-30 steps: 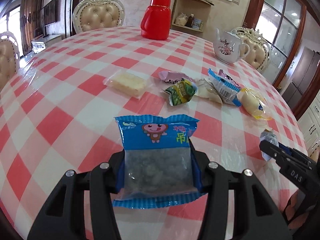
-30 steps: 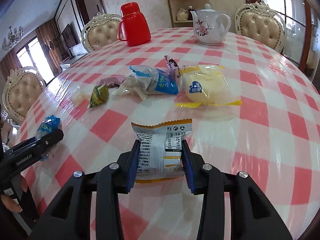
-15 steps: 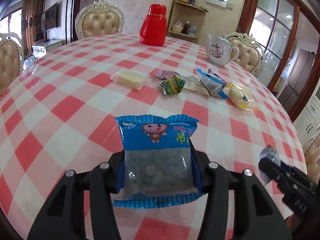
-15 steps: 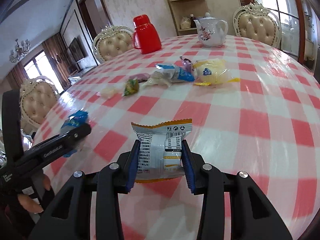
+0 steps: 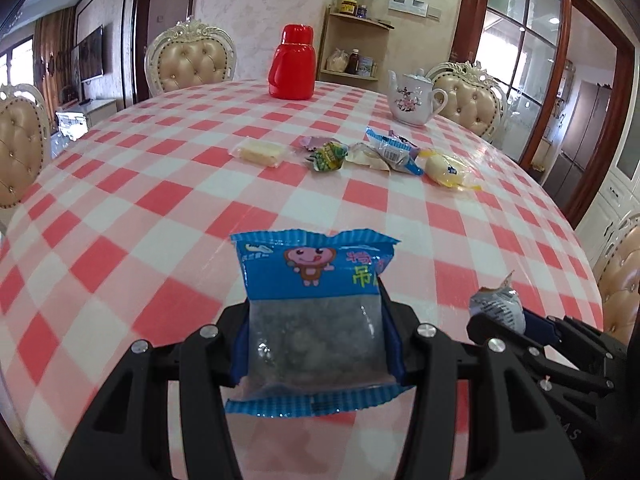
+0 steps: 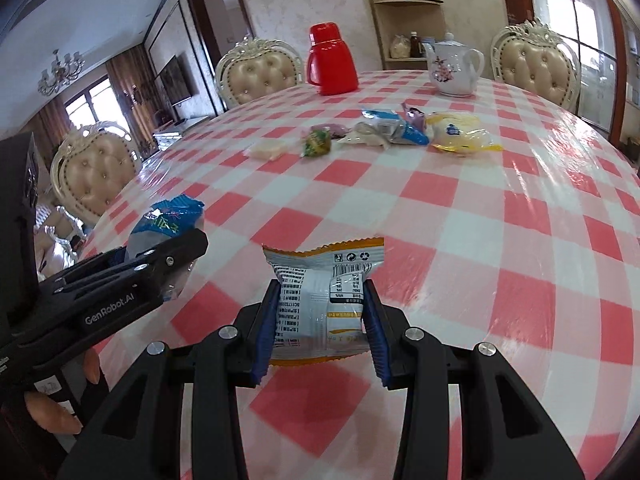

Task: Organize snacks
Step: 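Lift the blue candy bag and white-silver packet up from the table, then carry both held packets off the table over the purple-rimmed bin, then open both grippers to drop the packets into the bin, then grasp the green snack packet with the left gripper while the right grasps the round bun bag, then lift the green packet and round bun bag up from the table, then carry both held snacks off the table over the purple-rimmed bin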

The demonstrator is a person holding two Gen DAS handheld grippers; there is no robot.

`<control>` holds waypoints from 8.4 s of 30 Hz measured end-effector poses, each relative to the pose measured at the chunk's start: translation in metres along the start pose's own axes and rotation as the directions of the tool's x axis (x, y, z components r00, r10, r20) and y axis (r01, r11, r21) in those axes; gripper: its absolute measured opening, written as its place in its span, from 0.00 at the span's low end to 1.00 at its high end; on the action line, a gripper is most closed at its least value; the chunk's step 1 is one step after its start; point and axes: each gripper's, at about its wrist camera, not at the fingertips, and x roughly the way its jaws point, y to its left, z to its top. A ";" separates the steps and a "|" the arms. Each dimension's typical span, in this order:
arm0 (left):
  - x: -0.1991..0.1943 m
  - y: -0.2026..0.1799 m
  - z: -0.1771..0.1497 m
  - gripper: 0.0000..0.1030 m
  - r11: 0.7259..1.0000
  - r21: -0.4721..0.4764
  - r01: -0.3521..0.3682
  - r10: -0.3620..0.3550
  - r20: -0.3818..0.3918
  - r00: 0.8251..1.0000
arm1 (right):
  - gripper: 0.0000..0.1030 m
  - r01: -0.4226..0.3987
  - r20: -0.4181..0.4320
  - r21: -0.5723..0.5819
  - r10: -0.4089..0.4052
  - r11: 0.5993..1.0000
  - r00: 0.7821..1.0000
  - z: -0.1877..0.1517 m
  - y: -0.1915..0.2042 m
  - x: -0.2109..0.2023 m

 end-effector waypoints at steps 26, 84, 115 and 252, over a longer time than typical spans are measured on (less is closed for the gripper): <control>-0.116 0.128 -0.069 0.51 0.986 0.018 -0.165 0.165 -0.042 0.985 | 0.39 -0.161 -0.037 -0.323 0.157 0.933 0.987 -0.039 0.167 -0.026; -0.056 0.131 0.025 0.98 0.985 -0.152 -0.075 0.072 -0.031 0.997 | 0.84 -0.019 -0.004 -0.020 0.019 1.000 1.000 -0.013 0.064 -0.003; 0.159 0.006 0.107 0.98 0.958 -0.287 -0.005 0.002 -0.009 1.000 | 0.80 0.336 -0.203 0.045 -0.321 0.941 0.925 0.183 -0.185 0.211; -0.159 0.226 -0.079 0.38 0.945 0.075 -0.320 0.326 -0.093 0.941 | 0.63 -0.285 -0.183 -0.514 0.221 0.809 0.958 -0.067 0.284 -0.024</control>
